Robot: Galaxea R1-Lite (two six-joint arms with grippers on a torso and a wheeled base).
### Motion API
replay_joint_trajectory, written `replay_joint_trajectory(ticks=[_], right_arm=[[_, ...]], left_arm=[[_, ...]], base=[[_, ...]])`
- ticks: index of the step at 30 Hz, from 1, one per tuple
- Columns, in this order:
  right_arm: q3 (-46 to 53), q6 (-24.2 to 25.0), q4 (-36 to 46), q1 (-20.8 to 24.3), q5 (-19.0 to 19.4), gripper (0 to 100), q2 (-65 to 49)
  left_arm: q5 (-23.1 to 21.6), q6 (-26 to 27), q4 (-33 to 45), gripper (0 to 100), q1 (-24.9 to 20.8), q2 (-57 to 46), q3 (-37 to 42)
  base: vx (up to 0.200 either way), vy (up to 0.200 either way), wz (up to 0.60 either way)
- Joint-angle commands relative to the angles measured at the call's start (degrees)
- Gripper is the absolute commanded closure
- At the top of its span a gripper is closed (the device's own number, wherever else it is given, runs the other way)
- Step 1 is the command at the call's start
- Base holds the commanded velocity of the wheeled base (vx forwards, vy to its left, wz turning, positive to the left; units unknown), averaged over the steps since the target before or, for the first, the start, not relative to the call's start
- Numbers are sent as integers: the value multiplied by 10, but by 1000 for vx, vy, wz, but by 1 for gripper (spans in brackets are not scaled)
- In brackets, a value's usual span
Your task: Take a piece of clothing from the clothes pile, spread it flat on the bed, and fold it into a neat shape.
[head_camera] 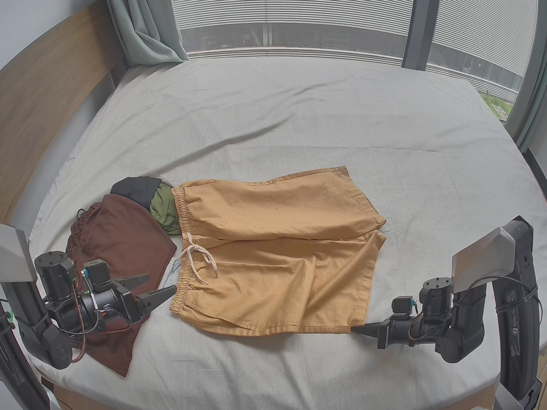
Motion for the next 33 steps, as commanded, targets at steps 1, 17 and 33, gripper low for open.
replay_joint_trajectory(ticks=[1, 17, 33], right_arm=[[0, 0, -3, -1, 2, 100, 3], [5, -3, -3, -3, 2, 100, 3], [5, -3, -2, -4, 2, 100, 7]], left_arm=[[0, 0, 0, 0, -3, 1, 2], [-7, -3, 0, 0, 5, 51, 18], [-6, -3, -1, 0, 6, 156, -13]], base=[[0, 0, 0], [0, 0, 0], [0, 0, 0]])
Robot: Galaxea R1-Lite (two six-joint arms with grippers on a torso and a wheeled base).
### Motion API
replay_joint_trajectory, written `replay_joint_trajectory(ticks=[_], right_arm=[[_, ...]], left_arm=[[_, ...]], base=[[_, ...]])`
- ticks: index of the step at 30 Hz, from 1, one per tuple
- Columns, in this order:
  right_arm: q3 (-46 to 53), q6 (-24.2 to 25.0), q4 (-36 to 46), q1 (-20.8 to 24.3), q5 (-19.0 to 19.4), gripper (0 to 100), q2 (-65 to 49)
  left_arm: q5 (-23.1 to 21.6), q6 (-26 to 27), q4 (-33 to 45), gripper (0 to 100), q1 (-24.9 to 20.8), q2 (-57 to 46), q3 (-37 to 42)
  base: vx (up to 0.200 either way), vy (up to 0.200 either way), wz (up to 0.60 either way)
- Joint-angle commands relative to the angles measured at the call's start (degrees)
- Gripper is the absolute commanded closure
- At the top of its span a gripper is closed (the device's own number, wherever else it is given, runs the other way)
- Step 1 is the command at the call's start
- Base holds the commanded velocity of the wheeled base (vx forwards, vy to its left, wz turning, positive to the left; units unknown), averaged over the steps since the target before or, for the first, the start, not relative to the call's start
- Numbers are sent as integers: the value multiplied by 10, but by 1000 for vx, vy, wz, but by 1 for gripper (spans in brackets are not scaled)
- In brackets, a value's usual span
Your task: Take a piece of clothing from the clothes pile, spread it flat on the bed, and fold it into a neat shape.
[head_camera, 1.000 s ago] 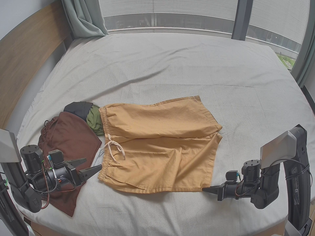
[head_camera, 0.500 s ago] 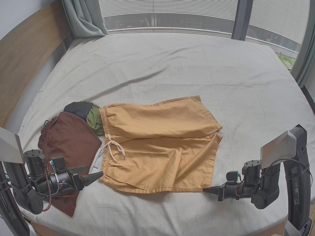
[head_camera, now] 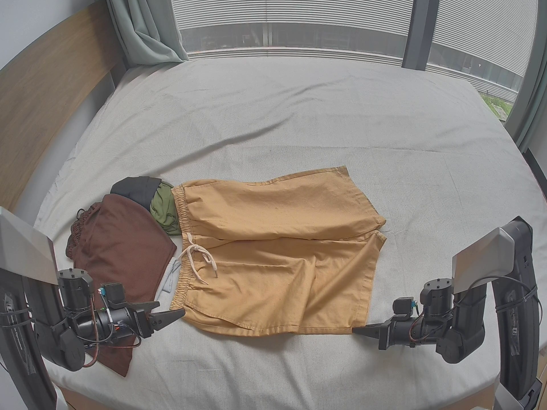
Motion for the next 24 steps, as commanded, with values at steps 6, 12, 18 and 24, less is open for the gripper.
replay_joint_trajectory(ticks=[6, 12, 18, 24], right_arm=[[0, 0, -1, 0, 0, 100, 8], [0, 0, -1, -1, 0, 100, 8], [0, -1, -1, -2, 0, 100, 10], [0, -2, -1, -3, 0, 100, 10]], left_arm=[[5, -10, -1, 0, 4, 73, -32], [32, -55, -1, 0, -1, 86, -56], [49, -104, -1, 0, -9, 88, -66], [50, -115, -1, 0, -11, 95, -77]], base=[[0, 0, 0], [0, 0, 0], [0, 0, 0], [0, 0, 0]])
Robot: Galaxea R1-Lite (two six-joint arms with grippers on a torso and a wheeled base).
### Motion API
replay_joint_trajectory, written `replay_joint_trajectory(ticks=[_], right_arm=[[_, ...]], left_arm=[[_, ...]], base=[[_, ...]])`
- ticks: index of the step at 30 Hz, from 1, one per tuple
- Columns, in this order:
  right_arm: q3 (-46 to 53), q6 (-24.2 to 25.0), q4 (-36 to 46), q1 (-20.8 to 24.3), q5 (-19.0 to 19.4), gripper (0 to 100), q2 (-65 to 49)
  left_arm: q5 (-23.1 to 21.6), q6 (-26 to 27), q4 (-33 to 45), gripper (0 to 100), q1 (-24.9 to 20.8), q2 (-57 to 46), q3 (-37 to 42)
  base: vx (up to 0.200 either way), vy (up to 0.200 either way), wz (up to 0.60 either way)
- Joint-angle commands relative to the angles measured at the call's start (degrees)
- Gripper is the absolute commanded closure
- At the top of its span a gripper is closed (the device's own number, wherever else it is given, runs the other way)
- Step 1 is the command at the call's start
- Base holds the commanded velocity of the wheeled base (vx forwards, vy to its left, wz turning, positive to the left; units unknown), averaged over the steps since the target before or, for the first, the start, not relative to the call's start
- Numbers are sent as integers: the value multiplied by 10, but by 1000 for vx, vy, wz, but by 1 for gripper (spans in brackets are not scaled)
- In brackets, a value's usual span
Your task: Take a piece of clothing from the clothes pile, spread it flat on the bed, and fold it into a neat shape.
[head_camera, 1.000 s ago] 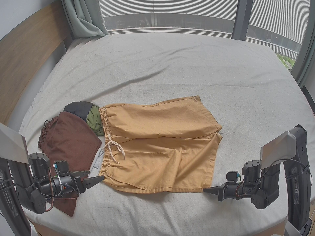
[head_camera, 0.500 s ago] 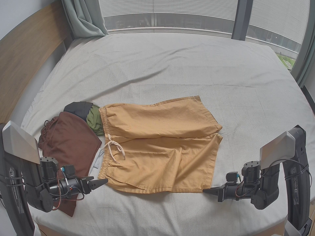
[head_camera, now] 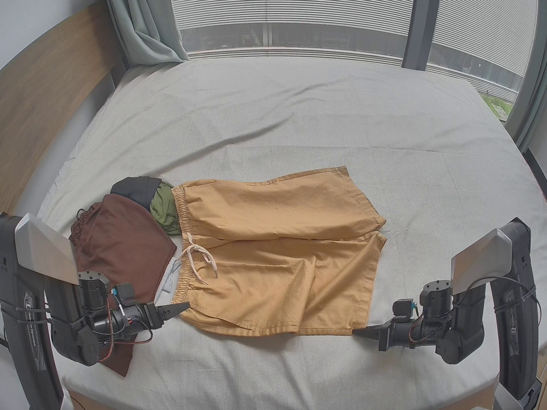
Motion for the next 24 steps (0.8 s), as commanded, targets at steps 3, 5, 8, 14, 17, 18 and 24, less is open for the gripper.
replay_joint_trajectory(ticks=[3, 5, 8, 14, 17, 18, 24], right_arm=[[1, -1, 0, -2, 0, 100, 2], [1, -1, 0, -2, 0, 100, 1], [1, -1, 0, -2, 0, 100, 1], [1, -2, 0, -2, 0, 100, 1], [1, -2, 0, -2, 0, 100, 1], [1, -2, 0, -2, 0, 100, 1], [1, -2, 0, -2, 0, 100, 1]], left_arm=[[14, -27, -1, 0, -8, 12, -13], [17, -34, -1, 0, -11, 13, -18], [17, -40, -1, 0, -18, 13, -18], [21, -43, -1, 0, -31, 21, -20], [36, -43, -2, 0, -36, 36, -31], [37, -43, -2, 0, -37, 38, -33], [58, -43, -2, 0, -36, 46, -51]], base=[[0, 0, 0], [0, 0, 0], [0, 0, 0], [0, 0, 0], [0, 0, 0], [0, 0, 0], [0, 0, 0]])
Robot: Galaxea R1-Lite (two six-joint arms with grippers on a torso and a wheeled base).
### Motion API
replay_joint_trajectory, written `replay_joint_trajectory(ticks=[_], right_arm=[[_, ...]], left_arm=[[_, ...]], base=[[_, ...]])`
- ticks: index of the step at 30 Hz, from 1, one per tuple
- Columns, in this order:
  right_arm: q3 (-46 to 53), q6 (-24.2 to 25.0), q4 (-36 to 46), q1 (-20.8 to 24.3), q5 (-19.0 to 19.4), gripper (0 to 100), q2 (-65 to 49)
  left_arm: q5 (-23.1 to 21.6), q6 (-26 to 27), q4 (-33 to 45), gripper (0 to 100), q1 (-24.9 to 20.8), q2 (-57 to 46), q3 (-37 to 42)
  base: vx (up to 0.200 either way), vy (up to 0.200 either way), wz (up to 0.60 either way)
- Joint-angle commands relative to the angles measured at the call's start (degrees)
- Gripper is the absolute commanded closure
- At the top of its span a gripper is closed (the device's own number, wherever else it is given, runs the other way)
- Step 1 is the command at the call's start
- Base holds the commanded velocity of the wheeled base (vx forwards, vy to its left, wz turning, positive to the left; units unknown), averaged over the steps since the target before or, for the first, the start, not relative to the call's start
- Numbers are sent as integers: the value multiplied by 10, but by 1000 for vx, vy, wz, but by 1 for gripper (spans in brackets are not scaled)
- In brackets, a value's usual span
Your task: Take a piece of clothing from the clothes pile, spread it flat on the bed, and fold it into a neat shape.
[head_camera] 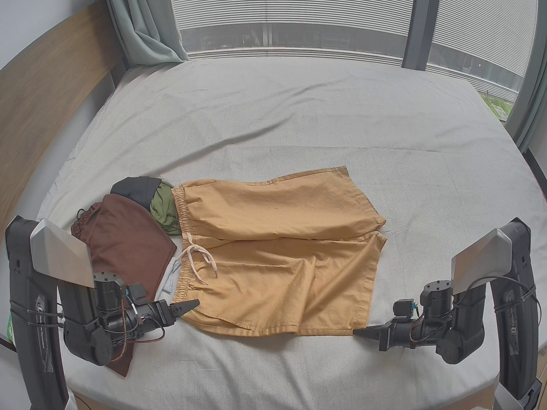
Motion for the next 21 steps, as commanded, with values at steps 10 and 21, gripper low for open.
replay_joint_trajectory(ticks=[10, 21], right_arm=[[0, -1, 0, 0, 0, 100, 1], [38, -23, 1, -10, 0, 100, -9]], left_arm=[[5, 0, -1, 100, -1, 9, -10], [3, 0, -1, 100, 4, 6, -12]], base=[[0, 0, 0], [0, 0, 0]])
